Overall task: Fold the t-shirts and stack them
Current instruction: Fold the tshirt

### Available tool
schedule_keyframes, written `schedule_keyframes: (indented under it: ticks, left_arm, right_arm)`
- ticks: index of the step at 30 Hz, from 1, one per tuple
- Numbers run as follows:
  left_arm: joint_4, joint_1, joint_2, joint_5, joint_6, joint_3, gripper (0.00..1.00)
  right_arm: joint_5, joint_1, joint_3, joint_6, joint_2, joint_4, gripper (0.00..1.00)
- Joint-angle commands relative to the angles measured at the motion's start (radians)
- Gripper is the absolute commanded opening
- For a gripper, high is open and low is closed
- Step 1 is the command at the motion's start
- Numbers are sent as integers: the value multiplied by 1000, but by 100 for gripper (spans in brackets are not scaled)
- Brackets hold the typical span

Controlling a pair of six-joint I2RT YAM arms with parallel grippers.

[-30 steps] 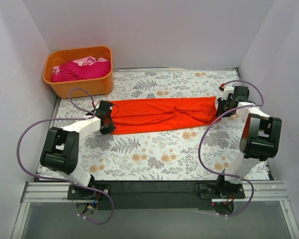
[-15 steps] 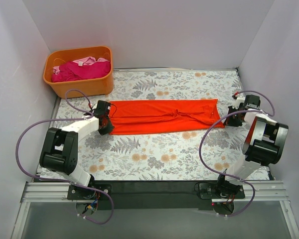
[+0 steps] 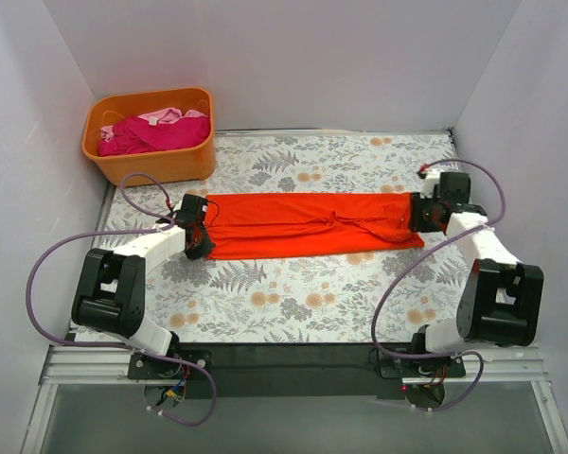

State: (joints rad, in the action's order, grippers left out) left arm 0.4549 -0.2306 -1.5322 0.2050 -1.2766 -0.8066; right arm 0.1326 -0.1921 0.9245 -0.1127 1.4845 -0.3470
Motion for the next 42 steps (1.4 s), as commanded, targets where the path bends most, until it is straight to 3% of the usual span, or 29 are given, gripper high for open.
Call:
schedule_keyframes:
  ticks: [1,2,8,19,27,31,37,42]
  left_arm:
    - [34,10,29,28,22,20,4]
    - [34,10,32,30,22,21,4]
    - [34,10,46,40,20,27,4]
    - [33,10,52,53,20,29,5]
    - [37,10,47,62,22,32,5]
    - [42,10,41,70,22,34,4]
    - [45,10,32,73,20,35,4]
    - [44,8,26,73,19,37,5]
  right_arm:
    - [-115,163,-25,-140,-93,39,39]
    - [-128,228,-35,-159,-114,43,39]
    - [-183,353,-62,-266,-106,59,40]
    - [-375,424,4,-289,49,49,36]
    - [-412,385,85,-306,98,74,3]
    - [-360,338,129,-291,147,59,3]
    - [-312,290,174,-260,223,55,13]
    - [-320,289,232,-226,267,55,31]
